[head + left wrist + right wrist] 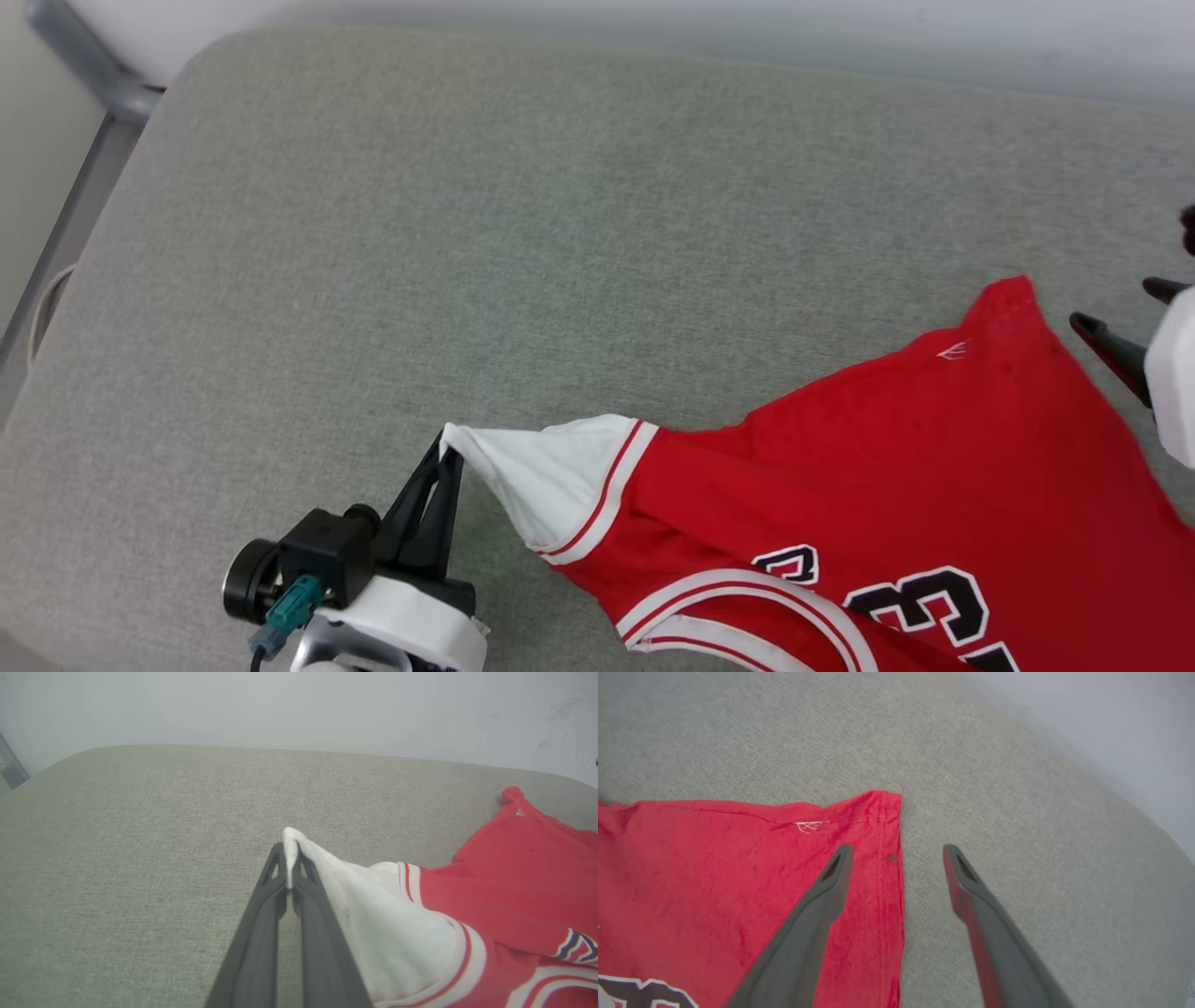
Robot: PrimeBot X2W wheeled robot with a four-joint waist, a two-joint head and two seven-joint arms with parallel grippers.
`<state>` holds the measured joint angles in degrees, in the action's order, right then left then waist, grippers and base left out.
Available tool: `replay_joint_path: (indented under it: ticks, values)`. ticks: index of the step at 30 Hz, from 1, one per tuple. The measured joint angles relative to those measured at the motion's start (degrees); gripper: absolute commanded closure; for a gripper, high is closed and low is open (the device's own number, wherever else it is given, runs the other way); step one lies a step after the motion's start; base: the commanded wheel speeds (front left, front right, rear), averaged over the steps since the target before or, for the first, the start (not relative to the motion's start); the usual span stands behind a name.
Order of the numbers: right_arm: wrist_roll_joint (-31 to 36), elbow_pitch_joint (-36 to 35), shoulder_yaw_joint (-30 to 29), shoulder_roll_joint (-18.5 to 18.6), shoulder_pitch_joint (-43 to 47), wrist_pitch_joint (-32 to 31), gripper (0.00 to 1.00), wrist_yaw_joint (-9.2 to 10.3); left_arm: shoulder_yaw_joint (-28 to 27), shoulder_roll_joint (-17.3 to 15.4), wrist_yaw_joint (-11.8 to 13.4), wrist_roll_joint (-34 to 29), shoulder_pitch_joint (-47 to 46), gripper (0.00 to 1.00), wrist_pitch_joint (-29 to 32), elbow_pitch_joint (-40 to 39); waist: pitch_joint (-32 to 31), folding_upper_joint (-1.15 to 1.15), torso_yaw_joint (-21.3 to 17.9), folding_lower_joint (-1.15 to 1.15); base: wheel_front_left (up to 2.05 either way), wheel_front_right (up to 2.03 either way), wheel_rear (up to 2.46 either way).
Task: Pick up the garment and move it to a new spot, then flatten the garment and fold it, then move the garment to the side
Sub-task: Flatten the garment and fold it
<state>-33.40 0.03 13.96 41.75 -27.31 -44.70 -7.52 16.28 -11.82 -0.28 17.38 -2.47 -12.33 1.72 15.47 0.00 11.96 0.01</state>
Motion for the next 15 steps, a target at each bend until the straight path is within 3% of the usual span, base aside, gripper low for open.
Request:
replay_joint_path:
  ticks: [7,15]
  values:
    - [-1.3,10.5,8.4,0.2,-9.0,-4.4,0.00,0.00,1.5,1.2,-0.5,-0.4,-2.4,1.00,-0.7,0.3,3.1,0.00,2.5,0.00,0.00,0.00,0.00]
    - [0.3,21.4,12.9,-1.6,-13.3,-1.7,0.00,0.01,2.7,2.4,-1.1,-0.6,-5.0,1.00,-1.5,1.5,6.4,0.00,5.0,0.00,0.00,0.00,0.00]
